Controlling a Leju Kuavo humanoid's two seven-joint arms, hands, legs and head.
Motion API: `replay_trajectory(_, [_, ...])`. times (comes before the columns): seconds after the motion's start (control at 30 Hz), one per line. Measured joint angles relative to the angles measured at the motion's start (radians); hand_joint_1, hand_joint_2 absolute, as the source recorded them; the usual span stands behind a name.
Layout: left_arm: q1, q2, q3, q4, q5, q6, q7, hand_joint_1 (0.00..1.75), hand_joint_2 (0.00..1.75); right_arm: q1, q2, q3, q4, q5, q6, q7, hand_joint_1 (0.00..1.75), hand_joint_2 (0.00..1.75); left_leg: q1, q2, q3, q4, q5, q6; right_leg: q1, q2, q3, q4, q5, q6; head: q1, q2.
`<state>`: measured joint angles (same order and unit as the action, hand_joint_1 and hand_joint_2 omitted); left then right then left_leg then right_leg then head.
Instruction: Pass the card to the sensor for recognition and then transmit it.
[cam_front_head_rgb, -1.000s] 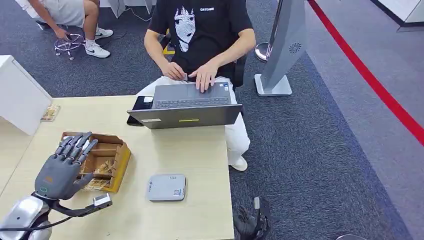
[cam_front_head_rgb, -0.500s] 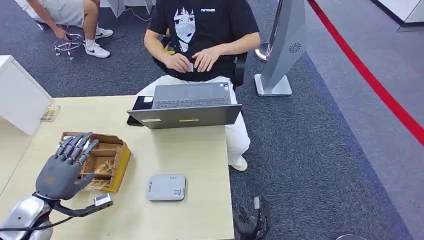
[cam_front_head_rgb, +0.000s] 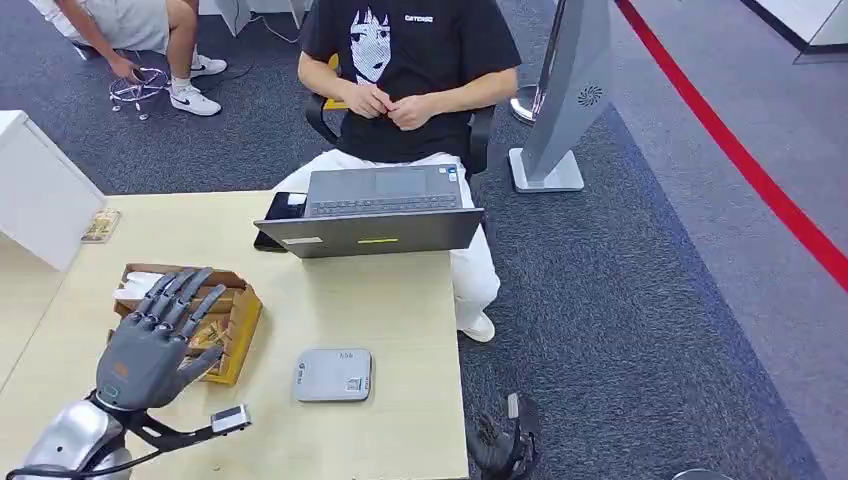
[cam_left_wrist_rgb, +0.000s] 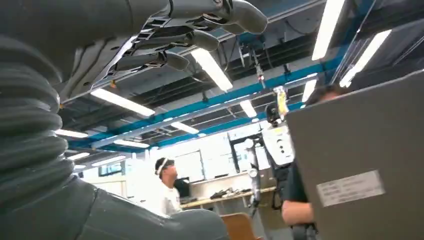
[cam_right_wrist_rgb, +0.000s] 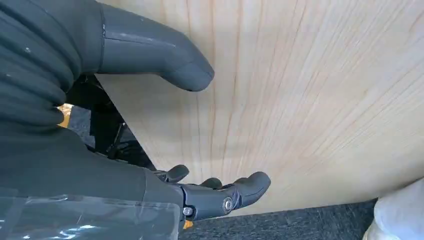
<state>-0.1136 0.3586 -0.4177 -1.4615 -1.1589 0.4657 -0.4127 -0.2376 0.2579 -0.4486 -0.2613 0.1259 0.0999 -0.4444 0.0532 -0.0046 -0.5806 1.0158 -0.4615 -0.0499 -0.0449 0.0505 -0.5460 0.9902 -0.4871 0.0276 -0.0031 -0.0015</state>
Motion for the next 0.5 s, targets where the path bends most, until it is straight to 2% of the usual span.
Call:
replay_trajectory(0.17, [0.020,0.011,-0.016,-0.025,-0.002,-0.021,0.001,0.00,1.75,0.000,0.000,0.003,0.000,0.000,-0.013,-0.002,0.00,1.75,0.000,0.000,0.000,0.000,0.000,0.000,0.000,0.000,0.000,0.000,0.000,0.000,0.000,0.000])
replay_trajectory(0.5, [0.113,0.042,-0.016,-0.071,-0.017,-0.013,0.016,0.00,1.75,0.000,0.000,0.004,0.000,-0.003,-0.020,-0.007,0.00,1.75,0.000,-0.001,-0.001,0.000,0.000,0.000,0.000,-0.001,0.000,0.000,0.000,0.000,0.000,0.000])
